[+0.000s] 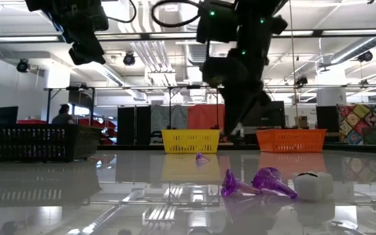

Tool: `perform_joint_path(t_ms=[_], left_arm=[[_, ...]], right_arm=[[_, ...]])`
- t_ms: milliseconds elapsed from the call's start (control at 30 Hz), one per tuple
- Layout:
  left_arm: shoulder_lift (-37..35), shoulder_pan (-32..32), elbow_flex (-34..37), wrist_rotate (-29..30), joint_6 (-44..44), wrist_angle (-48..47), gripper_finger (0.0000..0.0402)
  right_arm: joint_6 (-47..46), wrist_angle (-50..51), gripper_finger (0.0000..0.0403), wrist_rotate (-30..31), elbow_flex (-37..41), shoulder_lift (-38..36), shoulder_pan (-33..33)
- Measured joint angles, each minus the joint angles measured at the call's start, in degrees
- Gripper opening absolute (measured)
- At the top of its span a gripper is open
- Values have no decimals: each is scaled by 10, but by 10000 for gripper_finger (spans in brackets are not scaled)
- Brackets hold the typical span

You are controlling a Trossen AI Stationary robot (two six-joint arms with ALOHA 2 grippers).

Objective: Sort Halloween decoration
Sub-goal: Put the white skeleton toy into the orange basket

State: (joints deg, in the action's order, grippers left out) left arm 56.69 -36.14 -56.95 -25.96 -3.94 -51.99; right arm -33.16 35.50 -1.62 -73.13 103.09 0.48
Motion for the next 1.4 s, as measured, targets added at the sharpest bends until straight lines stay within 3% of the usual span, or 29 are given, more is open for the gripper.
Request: perform_joint_path(t_ms=[367,600,767,900,1400], left_arm=[[0,0,0,1,-17,1,120],[4,0,0,1,-31,4,120],[15,0,0,1,-29,5,120],[28,0,0,1,-29,10,120],[75,0,-3,-19,-4,72,120]], right_arm=[[26,157,13,106,29,-141,-101],[67,165,13,103,79,-214,-224],[79,164,18,51,117,-228,-309],[111,163,34,43,132,-225,-349],[173,161,54,47,140,-223,-396]])
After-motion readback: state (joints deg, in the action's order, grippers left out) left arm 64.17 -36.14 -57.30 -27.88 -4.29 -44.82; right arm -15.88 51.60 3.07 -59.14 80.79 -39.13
